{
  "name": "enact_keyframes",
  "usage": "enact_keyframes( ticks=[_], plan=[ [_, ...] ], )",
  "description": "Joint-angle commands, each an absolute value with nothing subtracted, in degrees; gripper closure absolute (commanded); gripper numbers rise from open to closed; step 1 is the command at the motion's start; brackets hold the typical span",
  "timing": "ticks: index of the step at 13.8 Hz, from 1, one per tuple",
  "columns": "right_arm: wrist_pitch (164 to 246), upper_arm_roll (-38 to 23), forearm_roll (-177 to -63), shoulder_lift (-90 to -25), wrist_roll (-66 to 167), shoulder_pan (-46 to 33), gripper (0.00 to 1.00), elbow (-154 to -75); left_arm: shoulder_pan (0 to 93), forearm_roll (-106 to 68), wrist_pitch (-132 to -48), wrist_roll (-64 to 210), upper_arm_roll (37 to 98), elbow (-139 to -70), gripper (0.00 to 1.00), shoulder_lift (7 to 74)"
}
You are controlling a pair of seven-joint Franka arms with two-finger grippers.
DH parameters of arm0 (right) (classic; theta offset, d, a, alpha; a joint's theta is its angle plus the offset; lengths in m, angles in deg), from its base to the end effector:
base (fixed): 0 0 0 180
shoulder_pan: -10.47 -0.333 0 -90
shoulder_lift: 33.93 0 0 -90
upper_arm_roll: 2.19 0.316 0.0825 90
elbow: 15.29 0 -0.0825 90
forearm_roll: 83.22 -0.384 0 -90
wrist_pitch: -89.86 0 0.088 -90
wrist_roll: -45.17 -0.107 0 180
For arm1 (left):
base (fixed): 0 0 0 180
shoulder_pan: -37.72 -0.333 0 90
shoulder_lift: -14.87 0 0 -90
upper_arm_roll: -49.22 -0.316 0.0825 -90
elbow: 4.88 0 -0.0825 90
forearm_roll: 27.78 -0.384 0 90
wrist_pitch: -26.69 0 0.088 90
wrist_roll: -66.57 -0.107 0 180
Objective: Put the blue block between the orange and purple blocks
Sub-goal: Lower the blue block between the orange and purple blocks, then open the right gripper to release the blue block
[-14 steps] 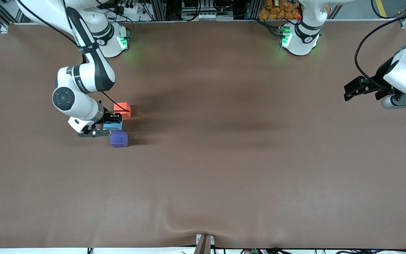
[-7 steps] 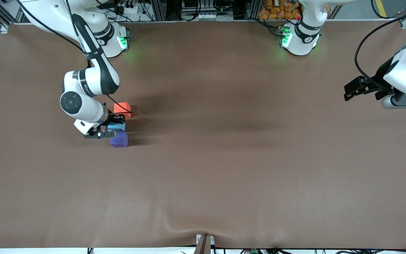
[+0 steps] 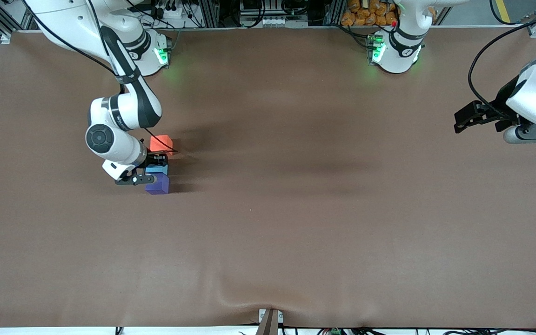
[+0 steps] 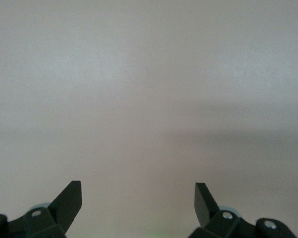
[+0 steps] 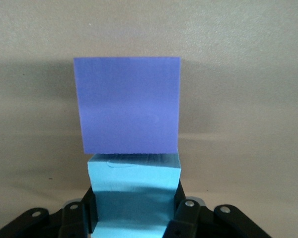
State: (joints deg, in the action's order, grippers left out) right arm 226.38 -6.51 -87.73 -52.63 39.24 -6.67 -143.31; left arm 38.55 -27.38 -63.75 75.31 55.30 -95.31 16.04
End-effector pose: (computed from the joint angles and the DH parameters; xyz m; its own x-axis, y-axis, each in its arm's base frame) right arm 0.5138 0.1168 0.2097 0.9824 0.0592 -0.1771 0.0600 -0.9982 -0.0008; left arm 0.5568 -0.0676 0.6103 0.9993 0.0320 -0.0213 0.0321 -0.9995 0.0060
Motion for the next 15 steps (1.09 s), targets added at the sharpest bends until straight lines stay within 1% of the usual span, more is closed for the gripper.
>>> enact_keyframes(
  ticks=[1,13,14,15],
  plan=[
    [227.5,-6.2,-87.7,-53.0,40.3,-6.8,0.7,-143.7,37.2,-27.8,-64.1,73.8,55.7,-95.9,0.0,15.3],
    [227.9,-5.2,-88.4,-54.3,40.3,-6.9,0.68,-143.7,37.2,-27.7,-64.1,73.8,55.8,-95.8,0.0,15.3],
    [227.9,-5.2,-88.5,-54.5,40.3,-6.9,0.65,-143.7,37.1,-27.7,-64.1,73.8,55.8,-95.9,0.0,15.2],
    [227.9,-5.2,-88.5,-54.6,40.3,-6.9,0.51,-143.6,37.1,-27.7,-64.1,73.8,55.8,-95.9,0.0,15.2]
  ],
)
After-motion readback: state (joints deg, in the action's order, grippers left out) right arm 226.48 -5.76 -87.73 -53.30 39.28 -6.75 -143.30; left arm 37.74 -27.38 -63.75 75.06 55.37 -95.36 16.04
